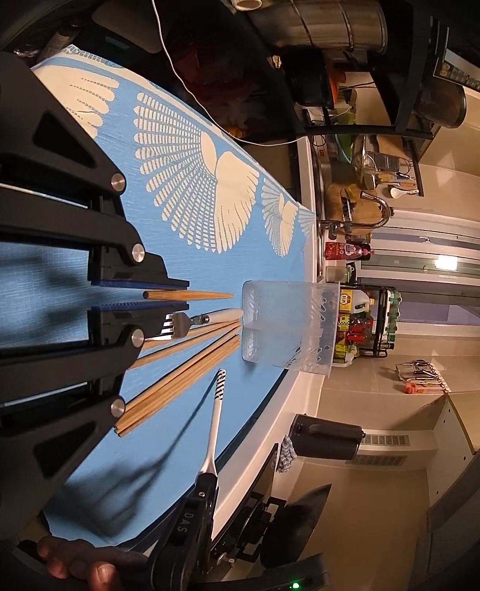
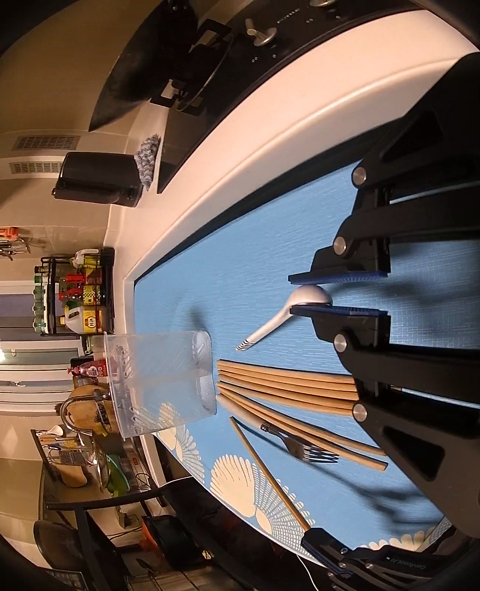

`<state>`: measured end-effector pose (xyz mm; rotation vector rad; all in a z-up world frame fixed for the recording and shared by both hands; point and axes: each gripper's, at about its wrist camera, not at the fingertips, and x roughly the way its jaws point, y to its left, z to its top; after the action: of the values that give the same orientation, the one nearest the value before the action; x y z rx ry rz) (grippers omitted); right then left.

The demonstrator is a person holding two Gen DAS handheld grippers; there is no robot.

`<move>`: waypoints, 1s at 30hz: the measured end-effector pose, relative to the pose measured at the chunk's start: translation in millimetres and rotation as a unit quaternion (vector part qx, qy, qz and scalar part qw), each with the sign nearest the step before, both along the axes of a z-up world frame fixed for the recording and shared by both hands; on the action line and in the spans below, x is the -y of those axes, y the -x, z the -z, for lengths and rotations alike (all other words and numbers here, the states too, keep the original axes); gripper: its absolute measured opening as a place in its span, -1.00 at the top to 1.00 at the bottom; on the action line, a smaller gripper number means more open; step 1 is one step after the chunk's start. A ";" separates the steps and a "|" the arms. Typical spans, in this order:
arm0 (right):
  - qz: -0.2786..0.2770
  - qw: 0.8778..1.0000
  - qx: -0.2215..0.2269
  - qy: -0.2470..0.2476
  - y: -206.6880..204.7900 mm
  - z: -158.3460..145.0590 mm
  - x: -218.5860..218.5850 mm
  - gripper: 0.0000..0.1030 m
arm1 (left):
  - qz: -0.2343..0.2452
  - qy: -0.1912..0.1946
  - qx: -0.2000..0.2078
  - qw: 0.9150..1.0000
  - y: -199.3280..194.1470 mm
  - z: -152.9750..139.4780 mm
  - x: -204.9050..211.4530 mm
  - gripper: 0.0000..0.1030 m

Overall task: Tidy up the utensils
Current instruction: 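Lift the chopstick with the left tool while the right tool carries the spoon to the container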

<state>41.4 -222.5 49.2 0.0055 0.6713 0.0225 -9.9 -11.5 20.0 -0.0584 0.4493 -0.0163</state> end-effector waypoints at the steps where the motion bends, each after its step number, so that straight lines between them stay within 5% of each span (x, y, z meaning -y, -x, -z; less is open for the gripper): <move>1: -0.001 1.000 0.002 0.002 0.0 -2.0 0.9 0.79 | 0.000 0.002 0.003 1.000 0.0 -3.0 -1.2 0.89; 20: -0.029 0.999 0.039 0.021 -14.2 -48.8 5.2 0.78 | 0.016 0.004 0.072 0.997 -20.7 -78.8 -14.2 0.89; 30: -0.092 0.994 0.015 0.065 -43.4 -90.0 -19.9 0.77 | 0.063 0.018 0.022 0.998 -66.5 -134.8 -26.3 0.89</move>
<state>84.8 -202.7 139.2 -0.1821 0.6396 0.1550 56.6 14.7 154.7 -0.0650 0.4082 -0.1501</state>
